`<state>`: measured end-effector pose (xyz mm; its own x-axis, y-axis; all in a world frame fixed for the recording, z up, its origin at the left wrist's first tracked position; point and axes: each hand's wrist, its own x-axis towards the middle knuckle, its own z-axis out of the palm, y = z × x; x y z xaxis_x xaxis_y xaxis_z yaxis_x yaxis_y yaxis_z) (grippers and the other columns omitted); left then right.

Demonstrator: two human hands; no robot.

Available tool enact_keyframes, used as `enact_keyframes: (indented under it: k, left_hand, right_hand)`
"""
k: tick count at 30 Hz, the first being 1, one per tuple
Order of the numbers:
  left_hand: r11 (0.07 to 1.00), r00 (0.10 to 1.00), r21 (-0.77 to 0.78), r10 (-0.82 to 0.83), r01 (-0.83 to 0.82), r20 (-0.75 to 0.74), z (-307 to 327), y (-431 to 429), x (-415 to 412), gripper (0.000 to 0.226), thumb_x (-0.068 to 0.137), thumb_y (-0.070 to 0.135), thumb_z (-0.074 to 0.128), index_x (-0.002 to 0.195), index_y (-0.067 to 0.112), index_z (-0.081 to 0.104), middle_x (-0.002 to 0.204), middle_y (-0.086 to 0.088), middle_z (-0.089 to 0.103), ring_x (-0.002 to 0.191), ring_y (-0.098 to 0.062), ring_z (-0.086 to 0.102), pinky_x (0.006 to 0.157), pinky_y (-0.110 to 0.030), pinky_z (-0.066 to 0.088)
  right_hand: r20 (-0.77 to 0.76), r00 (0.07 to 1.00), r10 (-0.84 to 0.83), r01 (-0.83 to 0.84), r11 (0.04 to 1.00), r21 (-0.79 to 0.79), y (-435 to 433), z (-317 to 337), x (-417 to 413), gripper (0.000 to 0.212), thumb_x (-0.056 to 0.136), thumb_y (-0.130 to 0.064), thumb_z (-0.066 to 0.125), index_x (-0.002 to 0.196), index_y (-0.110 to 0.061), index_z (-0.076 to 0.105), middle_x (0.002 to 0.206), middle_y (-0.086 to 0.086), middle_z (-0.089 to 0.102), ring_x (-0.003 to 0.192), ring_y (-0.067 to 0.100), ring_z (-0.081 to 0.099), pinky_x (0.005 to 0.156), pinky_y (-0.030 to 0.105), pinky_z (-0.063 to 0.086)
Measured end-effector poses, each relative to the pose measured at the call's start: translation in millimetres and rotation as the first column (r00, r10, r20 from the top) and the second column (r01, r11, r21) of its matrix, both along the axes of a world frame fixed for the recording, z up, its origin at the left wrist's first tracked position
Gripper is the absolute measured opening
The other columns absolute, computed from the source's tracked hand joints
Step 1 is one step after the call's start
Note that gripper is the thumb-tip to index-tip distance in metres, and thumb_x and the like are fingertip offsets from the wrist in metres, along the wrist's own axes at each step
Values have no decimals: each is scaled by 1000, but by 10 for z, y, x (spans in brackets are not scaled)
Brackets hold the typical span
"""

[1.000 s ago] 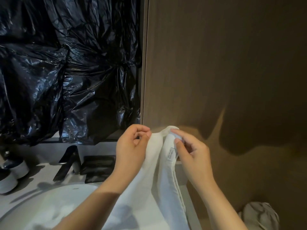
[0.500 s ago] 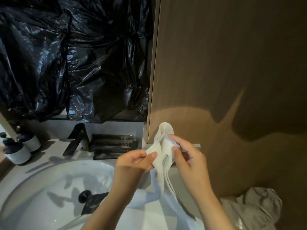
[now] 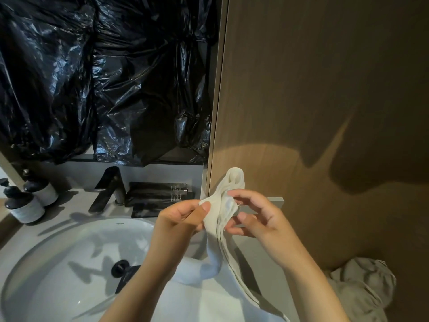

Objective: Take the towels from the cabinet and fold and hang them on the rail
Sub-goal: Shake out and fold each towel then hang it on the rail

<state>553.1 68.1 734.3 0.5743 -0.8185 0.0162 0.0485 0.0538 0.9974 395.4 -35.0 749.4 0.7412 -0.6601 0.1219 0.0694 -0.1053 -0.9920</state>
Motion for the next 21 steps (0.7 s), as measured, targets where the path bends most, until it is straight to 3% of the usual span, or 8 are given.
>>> enact_keyframes:
  k: [4,8,11,13,15,18,21]
  left_hand:
    - [999,998,5,-37,37,-45,-17,14,43,16,92,21,63,93,16,78,92,-13,74,92,-38,67,88,-47,55]
    - [998,999,38,-54,54,-8,-11,19,52,19,92,24,61,88,19,78,81,-2,72,72,-13,58,74,-33,50]
    - [997,998,47,-61,61,5,-19,31,66,21,94,24,58,90,18,77,87,-7,73,74,-20,59,73,-33,51]
    - [994,994,35,-106,106,3,-30,53,76,20,95,20,57,93,17,77,90,-8,74,83,-25,66,79,-33,55]
    - [991,991,18,-136,136,-3,-26,69,80,15,93,14,61,97,15,76,93,-8,75,89,-30,69,84,-38,58]
    - [999,999,-6,-43,43,-4,-50,54,80,15,88,10,67,90,19,78,89,-6,76,85,-26,72,80,-37,60]
    - [1000,1000,-11,25,-25,14,-57,33,80,20,88,11,67,87,28,78,87,-3,77,84,-22,73,77,-33,60]
  right_hand:
    - [-4,1000,13,-13,1000,15,-8,3,75,35,90,8,60,112,-20,66,100,-9,67,79,25,74,72,24,57]
    - [-4,999,-39,38,999,-33,-30,20,165,30,85,8,66,92,-21,69,89,-5,64,67,20,70,67,26,55]
    - [-90,983,-160,134,961,-241,-65,23,223,26,78,-6,78,85,-29,71,98,-12,58,67,14,57,68,36,55]
    - [-116,976,-186,139,934,-328,-87,29,231,24,76,-14,81,86,-33,71,105,-17,57,64,9,49,63,32,52]
    - [-109,981,-162,116,932,-344,-96,17,225,22,77,-15,80,86,-32,69,102,-14,62,59,13,45,58,33,48]
    - [-112,977,-179,137,940,-312,-67,-10,232,23,76,-14,80,83,-31,68,78,-10,61,65,30,49,63,44,50]
    - [-113,979,-172,133,947,-291,-47,27,226,23,75,-10,80,81,-30,71,78,-8,64,68,23,55,68,44,53]
